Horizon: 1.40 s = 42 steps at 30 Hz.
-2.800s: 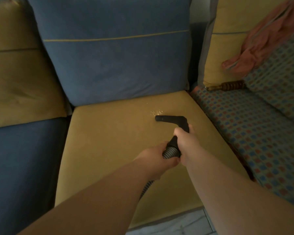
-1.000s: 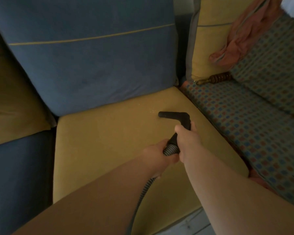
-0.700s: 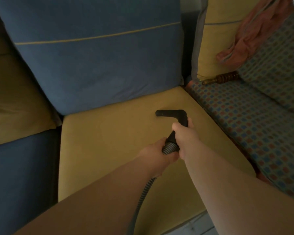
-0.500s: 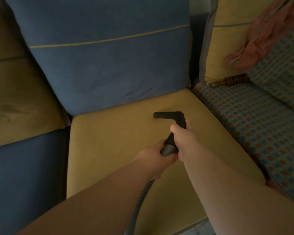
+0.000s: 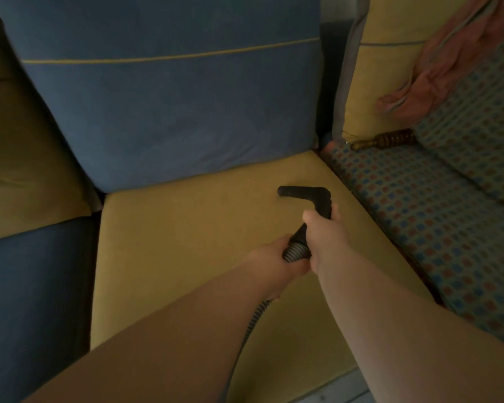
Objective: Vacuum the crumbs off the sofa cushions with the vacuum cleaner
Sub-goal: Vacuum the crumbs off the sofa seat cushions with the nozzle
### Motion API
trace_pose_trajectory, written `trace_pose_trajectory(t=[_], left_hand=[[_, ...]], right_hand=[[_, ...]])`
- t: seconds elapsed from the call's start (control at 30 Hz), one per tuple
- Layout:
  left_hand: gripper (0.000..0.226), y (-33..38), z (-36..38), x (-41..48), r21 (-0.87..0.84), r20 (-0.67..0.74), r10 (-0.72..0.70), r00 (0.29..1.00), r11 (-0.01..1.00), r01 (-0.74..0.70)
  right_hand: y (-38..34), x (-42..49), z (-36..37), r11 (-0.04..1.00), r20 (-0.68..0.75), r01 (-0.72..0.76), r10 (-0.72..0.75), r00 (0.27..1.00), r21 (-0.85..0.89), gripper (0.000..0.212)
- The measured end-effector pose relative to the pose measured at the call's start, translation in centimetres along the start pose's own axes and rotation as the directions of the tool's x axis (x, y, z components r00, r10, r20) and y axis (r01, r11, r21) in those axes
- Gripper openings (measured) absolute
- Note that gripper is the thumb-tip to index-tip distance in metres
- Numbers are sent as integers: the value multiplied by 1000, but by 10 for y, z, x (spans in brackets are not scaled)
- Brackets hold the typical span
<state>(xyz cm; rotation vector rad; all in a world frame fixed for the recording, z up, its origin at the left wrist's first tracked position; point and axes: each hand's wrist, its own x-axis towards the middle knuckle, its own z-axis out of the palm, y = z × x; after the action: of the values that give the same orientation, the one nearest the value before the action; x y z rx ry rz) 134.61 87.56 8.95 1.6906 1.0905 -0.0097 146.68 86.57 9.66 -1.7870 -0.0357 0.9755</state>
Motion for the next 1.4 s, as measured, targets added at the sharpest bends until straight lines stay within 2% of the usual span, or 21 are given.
trace_pose_trajectory(t=[0.3, 0.5, 0.7, 0.87, 1.03, 1.27, 1.4], left_hand=[[52, -13, -37, 6, 59, -109, -67, 992, 996, 74], [53, -5, -50, 9, 2, -152, -104, 983, 994, 105], [56, -4, -36, -4, -32, -159, -114, 981, 993, 110], [55, 2, -21, -6, 11, -120, -124, 985, 992, 127], [56, 16, 7, -12, 16, -55, -116, 992, 993, 117], [50, 5, -5, -40, 10, -200, -167, 966, 985, 172], [50, -10, -15, -52, -90, -249, -237, 939, 971, 221]], right_hand=[[-14, 9, 56, 991, 44, 3, 3, 999, -131, 79], [-31, 15, 75, 954, 74, 65, -45, 996, -293, 76], [-31, 6, 69, 946, 128, 41, 1, 992, -322, 77], [-23, 2, 41, 947, 69, 79, -60, 996, -310, 76], [-18, -2, 3, 947, 28, 64, -58, 998, -313, 76], [-15, -22, 28, 937, 214, 102, -30, 976, -335, 76], [-10, -37, 52, 921, 297, 127, -13, 955, -369, 78]])
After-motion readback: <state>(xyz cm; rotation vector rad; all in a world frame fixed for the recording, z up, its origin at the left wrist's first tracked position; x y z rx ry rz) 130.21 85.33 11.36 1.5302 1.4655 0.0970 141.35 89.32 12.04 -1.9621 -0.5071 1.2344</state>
